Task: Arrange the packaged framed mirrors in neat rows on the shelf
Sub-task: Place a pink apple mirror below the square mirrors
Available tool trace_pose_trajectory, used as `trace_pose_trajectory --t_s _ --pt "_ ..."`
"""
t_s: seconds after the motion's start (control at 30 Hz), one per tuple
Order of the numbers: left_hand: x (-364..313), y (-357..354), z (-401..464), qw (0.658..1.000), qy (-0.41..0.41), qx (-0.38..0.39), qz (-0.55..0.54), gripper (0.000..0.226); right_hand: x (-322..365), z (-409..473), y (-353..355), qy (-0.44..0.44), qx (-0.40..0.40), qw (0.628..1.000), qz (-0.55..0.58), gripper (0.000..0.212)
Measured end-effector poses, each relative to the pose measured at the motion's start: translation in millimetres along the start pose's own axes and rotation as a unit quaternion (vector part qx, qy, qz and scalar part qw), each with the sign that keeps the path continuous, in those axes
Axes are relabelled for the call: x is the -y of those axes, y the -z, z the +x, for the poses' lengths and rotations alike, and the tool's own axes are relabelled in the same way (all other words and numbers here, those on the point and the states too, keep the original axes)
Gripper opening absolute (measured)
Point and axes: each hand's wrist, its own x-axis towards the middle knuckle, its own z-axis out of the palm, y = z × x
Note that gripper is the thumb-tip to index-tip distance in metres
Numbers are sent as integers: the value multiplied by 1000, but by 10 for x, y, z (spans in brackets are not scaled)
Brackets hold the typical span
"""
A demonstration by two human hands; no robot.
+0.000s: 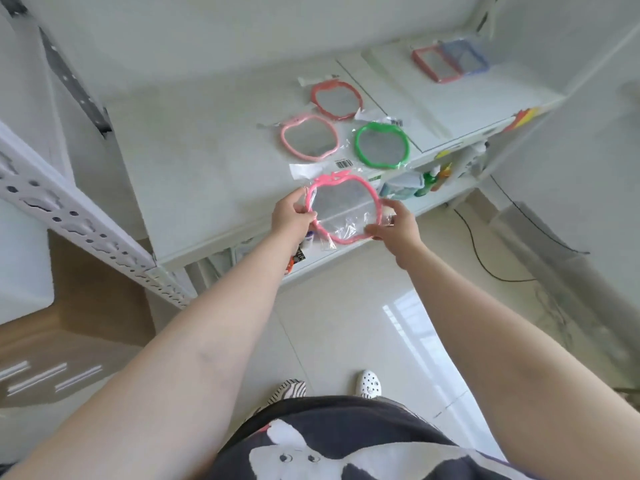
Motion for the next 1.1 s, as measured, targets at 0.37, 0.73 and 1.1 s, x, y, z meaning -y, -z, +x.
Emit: trace_pose_trajectory --t_s 0.37,0.73,1.1 --pt "225 -2077 -222 993 2 102 54 57 -980 68 1780 -39 -90 995 17 69" --pt "171 -3851 -421 989 20 133 57 64 -1654 431 3400 -68 -103 992 -1 71" --pt "-157 -4694 187 985 23 138 99 62 -1668 1277 3989 -78 -113 991 6 69"
